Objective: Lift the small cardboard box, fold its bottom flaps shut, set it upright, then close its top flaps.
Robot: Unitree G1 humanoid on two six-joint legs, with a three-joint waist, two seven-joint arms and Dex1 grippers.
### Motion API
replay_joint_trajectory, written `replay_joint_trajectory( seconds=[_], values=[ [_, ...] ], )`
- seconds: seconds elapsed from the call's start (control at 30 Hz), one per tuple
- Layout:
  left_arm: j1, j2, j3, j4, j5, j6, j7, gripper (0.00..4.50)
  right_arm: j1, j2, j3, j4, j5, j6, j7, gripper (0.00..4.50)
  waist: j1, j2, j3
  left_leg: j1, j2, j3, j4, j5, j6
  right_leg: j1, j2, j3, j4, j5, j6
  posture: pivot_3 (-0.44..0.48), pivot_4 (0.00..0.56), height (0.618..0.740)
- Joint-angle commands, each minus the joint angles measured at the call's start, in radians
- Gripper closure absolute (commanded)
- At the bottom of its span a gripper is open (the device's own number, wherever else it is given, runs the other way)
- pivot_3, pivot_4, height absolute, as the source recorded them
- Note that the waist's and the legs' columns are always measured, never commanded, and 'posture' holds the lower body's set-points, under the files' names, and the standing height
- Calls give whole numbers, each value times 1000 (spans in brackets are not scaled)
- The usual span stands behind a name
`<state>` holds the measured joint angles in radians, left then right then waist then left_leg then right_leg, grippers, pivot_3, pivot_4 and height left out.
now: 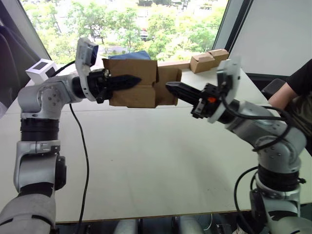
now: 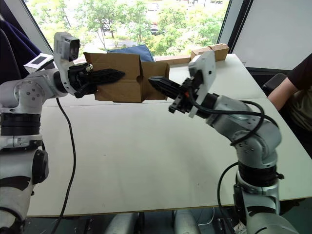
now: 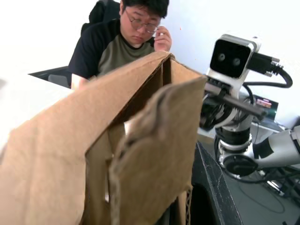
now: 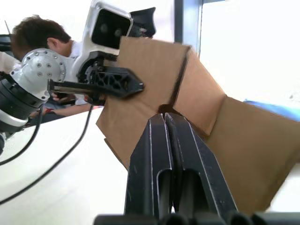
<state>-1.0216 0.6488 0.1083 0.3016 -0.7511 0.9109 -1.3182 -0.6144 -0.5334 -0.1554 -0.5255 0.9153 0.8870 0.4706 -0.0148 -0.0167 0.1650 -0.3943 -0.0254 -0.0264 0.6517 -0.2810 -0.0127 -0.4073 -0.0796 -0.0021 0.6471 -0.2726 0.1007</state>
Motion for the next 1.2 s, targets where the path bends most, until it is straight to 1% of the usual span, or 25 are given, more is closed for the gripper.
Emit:
replay_joint_trajectory(
  seconds=[0.03, 0.13, 0.33, 0.47, 0.63, 1.0, 1.2],
  values=[
    [-18, 4, 27, -15, -13, -12, 1, 4500, 18, -3, -47, -23, 70, 8, -11, 4470, 0, 0, 0, 0, 0, 0, 0, 0, 0, 0, 0, 0, 0, 0, 0, 0, 150, 737],
    [-23, 0, 27, -11, -15, -12, 2, 4500, 45, -22, -9, -33, 42, 6, 2, 4470, -2, 0, 0, 0, 0, 0, 0, 0, 0, 0, 0, 0, 0, 0, 0, 0, 150, 737],
    [-37, -9, 30, -23, -33, 7, 3, 4500, 45, -3, 102, -23, -58, -33, 4, 4470, 0, 0, 0, 0, 0, 0, 0, 0, 0, 0, 0, 0, 0, 0, 0, 0, 150, 737],
    [-40, -13, 33, -42, -51, 23, 11, 4500, 47, -1, 148, -1, -124, -73, 25, 4470, 0, 0, 0, 0, 0, 0, 1, 0, 0, 0, 0, 0, 0, 0, 0, 0, 150, 737],
    [-21, -14, 35, -65, -66, 35, 18, 4500, 18, 24, 162, 31, -162, -108, 38, 4470, 0, 0, 0, 0, 0, 0, 1, 0, 0, 0, 0, 0, 0, 0, 0, 0, 150, 737],
    [14, -18, 35, -83, -82, 38, 39, 4500, 10, 51, 143, 21, -126, -106, 63, 4470, 1, 0, 0, 0, 0, 0, 1, 0, 0, 0, 0, 0, 0, 0, 0, 0, 150, 737],
    [14, -27, 33, -86, -88, 39, 45, 4500, 4, 69, 165, 25, -133, -112, 71, 4470, 0, 0, 0, 0, 0, 0, 1, 0, 0, 0, 0, 0, 0, 0, 0, 0, 150, 737]
  ],
)
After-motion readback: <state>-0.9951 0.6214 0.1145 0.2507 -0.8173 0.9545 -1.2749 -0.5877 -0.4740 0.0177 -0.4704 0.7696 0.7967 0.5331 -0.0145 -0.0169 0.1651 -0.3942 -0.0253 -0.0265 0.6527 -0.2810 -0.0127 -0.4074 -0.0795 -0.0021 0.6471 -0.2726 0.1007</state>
